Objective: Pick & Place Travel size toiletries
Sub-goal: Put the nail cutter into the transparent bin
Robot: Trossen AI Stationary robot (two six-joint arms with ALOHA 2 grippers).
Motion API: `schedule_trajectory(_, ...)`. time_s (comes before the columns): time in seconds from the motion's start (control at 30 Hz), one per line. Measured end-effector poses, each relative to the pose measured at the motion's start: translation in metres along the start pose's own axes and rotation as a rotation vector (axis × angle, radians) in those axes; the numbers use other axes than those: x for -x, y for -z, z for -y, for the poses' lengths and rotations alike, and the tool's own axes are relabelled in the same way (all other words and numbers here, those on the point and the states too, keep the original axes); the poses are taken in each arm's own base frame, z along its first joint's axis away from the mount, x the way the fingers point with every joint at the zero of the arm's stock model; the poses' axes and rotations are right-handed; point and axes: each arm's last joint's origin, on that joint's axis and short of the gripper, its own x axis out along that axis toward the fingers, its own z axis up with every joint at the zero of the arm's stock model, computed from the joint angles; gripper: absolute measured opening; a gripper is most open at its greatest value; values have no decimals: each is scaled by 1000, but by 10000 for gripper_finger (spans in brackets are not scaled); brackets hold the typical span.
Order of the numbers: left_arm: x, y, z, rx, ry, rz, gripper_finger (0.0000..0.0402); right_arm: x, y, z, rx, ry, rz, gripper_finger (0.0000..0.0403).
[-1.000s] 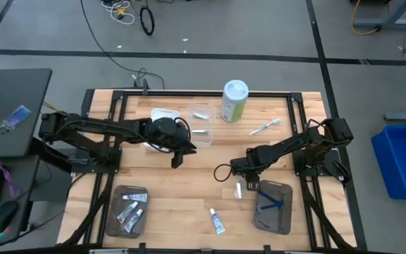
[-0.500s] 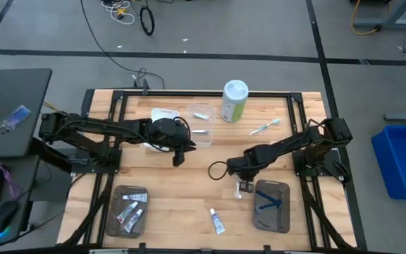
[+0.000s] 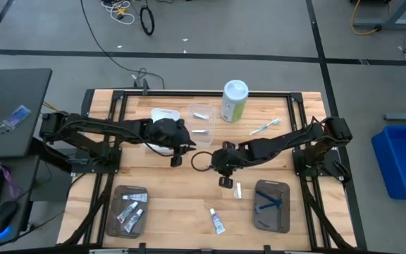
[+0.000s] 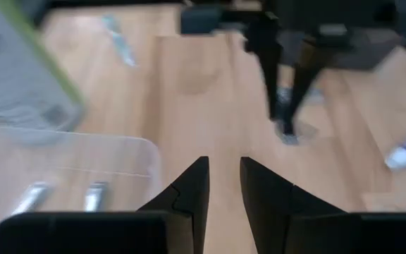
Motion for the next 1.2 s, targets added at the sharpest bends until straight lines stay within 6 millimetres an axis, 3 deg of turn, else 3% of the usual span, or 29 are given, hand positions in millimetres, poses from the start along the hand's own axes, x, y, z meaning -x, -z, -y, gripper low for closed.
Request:
schedule_trajectory(0.23,-31,13,8,-23,179,-56,120,0,-7,10,-22,123,76,55)
schedule_trajectory(0.37,-47,17,12,-90,148,-35,155,-1,-11,16,-48,71,89,55)
schedule_trajectory(0.53,-54,17,14,-176,43,-23,188,-5,-8,22,-68,54,74,55)
schedule_trajectory(0.63,-55,15,15,-178,70,0,198,-7,-7,26,-78,64,77,55)
schedule_trajectory(1.03,-55,16,13,-179,62,-1,201,-13,-19,33,-79,17,190,55)
schedule_trajectory(1.2,-55,16,13,-177,62,-2,172,-13,-18,36,-83,32,185,56)
